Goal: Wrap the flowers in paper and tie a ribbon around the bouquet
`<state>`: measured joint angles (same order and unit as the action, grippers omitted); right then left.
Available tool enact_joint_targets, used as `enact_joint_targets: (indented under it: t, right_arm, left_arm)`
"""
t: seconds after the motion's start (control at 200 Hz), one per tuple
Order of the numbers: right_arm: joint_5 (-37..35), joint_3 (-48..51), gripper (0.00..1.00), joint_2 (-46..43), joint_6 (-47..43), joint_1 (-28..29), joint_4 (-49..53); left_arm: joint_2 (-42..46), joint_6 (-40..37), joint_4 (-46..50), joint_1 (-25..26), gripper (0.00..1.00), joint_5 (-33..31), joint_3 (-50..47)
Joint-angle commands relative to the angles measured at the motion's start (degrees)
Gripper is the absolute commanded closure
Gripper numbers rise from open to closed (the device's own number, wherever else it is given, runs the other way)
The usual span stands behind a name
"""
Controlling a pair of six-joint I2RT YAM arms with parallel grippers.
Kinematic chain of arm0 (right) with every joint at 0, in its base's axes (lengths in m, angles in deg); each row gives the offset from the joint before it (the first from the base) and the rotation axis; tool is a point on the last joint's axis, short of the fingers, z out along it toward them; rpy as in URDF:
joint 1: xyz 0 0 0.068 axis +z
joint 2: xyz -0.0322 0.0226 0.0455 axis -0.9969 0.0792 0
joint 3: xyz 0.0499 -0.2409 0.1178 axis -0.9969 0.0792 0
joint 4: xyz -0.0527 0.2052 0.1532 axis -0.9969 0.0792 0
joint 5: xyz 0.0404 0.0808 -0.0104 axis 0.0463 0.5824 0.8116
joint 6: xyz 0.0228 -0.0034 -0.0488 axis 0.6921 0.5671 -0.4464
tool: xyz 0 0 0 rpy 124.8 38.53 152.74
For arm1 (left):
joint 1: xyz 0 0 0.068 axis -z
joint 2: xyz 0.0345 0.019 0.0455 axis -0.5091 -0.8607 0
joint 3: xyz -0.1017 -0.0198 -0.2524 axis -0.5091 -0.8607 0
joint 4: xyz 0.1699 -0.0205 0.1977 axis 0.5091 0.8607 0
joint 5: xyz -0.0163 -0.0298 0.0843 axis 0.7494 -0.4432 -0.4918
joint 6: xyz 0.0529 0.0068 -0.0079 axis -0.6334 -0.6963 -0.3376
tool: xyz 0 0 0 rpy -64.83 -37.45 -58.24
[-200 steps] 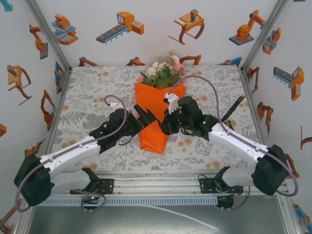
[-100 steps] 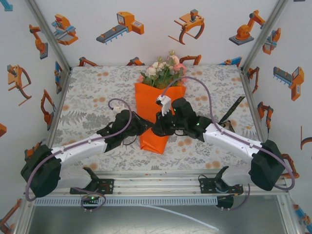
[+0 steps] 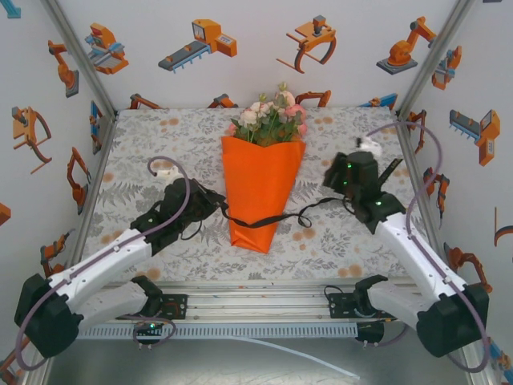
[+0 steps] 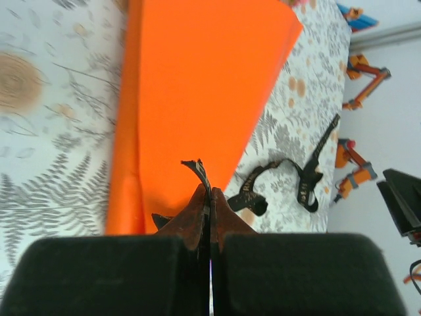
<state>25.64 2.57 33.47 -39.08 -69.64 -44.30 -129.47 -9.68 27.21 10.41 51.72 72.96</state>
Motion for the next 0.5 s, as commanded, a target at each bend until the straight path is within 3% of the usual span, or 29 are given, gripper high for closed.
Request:
enact_joint_targets:
  t: [0.0,0.155,0.325,0.491]
  right_arm:
    - [-3.8,1.5,0.40,2.3,3.3,-8.6,8.2]
    - [-0.7,-1.0,0.40,11.7,-1.3,-16.5,8.5]
    - [-2.6,-4.4,0.47,22.8,-2.3,-17.0,9.0]
    - [1.6,-4.7,0.58,28.1,-0.9,-17.0,7.0]
  left_arm:
    - [4.2,-4.7,4.9,-2.4,1.00,-2.5,0.0]
    - [8.9,-7.5,7.9,-4.0,1.00,-5.7,-0.8]
    - [11.9,-8.1,11.5,-5.2,1.00,-7.7,-1.4]
    - [13.4,-8.0,13.8,-6.0,1.00,-8.2,-1.4]
